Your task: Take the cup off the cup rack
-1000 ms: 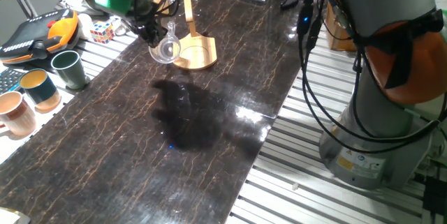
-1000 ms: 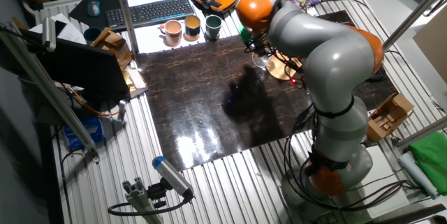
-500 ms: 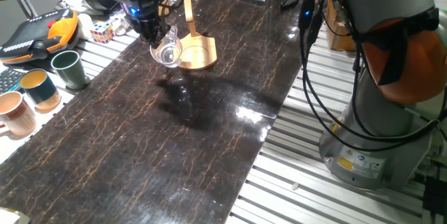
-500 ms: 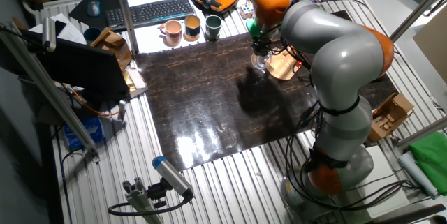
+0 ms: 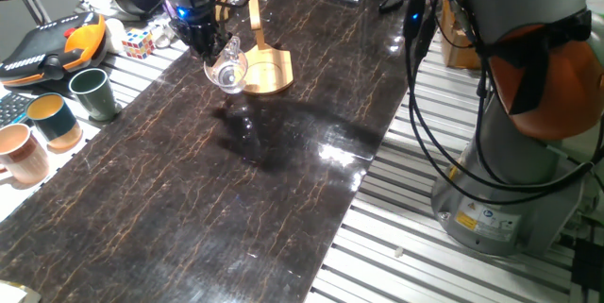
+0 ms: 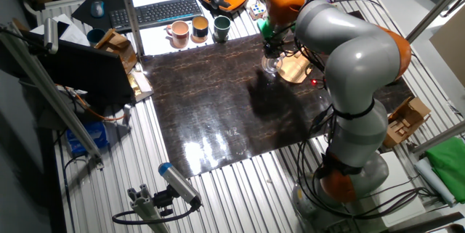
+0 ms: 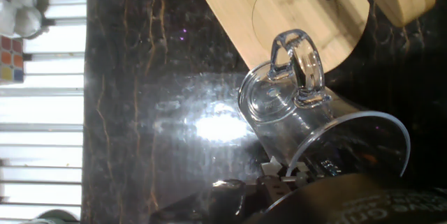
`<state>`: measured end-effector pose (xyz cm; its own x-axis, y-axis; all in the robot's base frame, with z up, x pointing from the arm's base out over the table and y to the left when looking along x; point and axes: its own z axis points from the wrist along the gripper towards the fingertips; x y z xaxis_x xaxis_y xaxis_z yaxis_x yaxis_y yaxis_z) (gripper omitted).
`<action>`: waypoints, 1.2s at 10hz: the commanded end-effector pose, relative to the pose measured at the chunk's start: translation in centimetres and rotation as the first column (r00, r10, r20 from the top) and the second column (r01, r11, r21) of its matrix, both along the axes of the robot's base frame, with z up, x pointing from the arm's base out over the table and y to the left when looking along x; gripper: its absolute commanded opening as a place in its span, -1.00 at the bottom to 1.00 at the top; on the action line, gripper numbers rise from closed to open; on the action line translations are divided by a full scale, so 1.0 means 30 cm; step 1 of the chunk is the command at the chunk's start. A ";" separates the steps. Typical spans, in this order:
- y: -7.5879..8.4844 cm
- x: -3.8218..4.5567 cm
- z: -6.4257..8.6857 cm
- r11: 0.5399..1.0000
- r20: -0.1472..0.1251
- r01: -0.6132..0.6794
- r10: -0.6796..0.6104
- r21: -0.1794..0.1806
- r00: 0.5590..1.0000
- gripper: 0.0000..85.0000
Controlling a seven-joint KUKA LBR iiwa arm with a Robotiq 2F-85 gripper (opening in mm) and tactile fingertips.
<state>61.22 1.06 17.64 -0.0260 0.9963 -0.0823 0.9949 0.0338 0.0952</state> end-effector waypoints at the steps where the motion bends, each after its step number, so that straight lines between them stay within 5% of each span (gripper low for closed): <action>1: 0.000 0.000 -0.001 1.000 -0.003 -0.008 0.008 -0.010 1.000 -0.98; 6: 0.000 0.000 -0.001 0.999 -0.021 0.017 -0.018 -0.048 1.000 -0.98; 12: 0.043 -0.004 0.022 0.992 -0.084 0.116 -0.112 0.047 0.990 -0.98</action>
